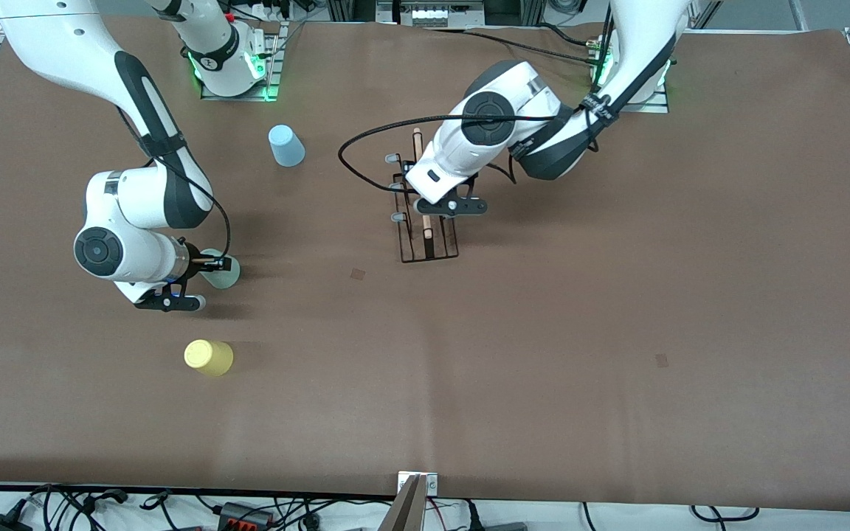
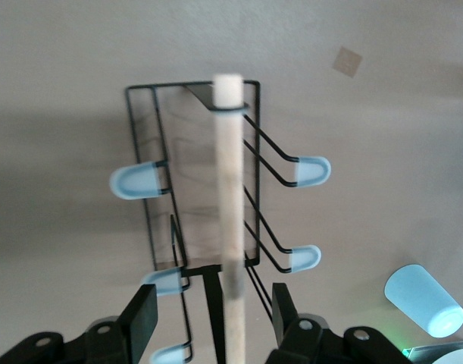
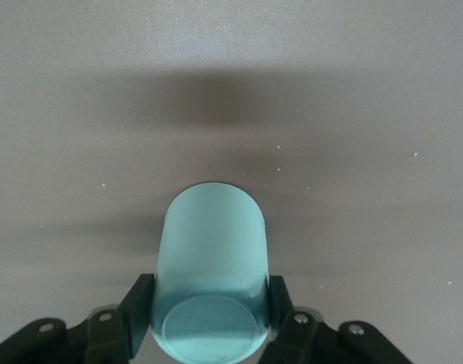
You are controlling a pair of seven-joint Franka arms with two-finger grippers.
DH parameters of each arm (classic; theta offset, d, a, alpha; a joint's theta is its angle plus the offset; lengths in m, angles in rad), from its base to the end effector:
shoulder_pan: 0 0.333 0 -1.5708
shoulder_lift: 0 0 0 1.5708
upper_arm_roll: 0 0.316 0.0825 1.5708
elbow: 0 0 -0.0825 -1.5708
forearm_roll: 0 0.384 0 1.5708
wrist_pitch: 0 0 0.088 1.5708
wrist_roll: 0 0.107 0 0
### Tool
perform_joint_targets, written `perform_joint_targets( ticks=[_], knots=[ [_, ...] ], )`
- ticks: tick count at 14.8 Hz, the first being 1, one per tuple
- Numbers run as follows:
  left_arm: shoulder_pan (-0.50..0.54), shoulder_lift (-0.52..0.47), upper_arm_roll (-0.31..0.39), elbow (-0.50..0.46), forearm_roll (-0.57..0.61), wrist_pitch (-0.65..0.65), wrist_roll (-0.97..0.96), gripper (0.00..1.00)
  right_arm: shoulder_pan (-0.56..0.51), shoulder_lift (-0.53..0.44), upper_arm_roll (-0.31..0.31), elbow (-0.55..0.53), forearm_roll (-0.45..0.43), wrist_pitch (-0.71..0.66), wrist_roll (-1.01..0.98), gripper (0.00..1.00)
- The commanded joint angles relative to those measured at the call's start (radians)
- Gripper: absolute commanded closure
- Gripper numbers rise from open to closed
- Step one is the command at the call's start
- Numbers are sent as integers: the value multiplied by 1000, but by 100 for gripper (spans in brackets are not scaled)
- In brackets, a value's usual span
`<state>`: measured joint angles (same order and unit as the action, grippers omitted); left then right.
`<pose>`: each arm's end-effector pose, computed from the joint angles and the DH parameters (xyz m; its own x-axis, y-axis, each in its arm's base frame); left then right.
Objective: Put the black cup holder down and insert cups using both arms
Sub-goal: 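Release the holder with the left gripper while the right gripper grasps the teal cup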
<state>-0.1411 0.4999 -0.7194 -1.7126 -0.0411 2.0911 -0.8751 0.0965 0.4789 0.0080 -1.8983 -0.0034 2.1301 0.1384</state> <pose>0.4640 -0.4639 0.3616 0.9581 0.0632 -0.2793 0.1252 -0.9696 0.2103 0.6000 0.0626 0.2301 0.9695 -0.0352 -0.2424 -0.0282 -0.9991 0.0324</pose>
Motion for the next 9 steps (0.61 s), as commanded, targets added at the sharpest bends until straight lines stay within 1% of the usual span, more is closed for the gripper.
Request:
perform_joint_targets(
  ticks=[1,2,3,5,6,8,9],
  knots=[
    [52,-82,-3,2,17,-92,-13,8,5,-17,0,42,-12,-9,-9,73],
    [63,-107,0,2,17,-120,-12,2,5,-23,1,77,-10,-48,-10,74],
    [93,-135,1,2,18,-162,-1,0,8,-23,1,132,-10,-103,-10,75],
    [174,-211,-9,4,18,-227,37,0,22,-22,3,276,-3,-263,-10,76],
    [216,-246,-8,4,17,-262,82,0,43,-22,3,335,-3,-316,-10,76],
    [289,-290,-6,4,17,-322,180,0,81,-23,4,407,3,-383,-8,76],
    [332,-303,-9,4,17,-362,238,0,98,-32,12,415,19,-410,-10,76]
  ],
)
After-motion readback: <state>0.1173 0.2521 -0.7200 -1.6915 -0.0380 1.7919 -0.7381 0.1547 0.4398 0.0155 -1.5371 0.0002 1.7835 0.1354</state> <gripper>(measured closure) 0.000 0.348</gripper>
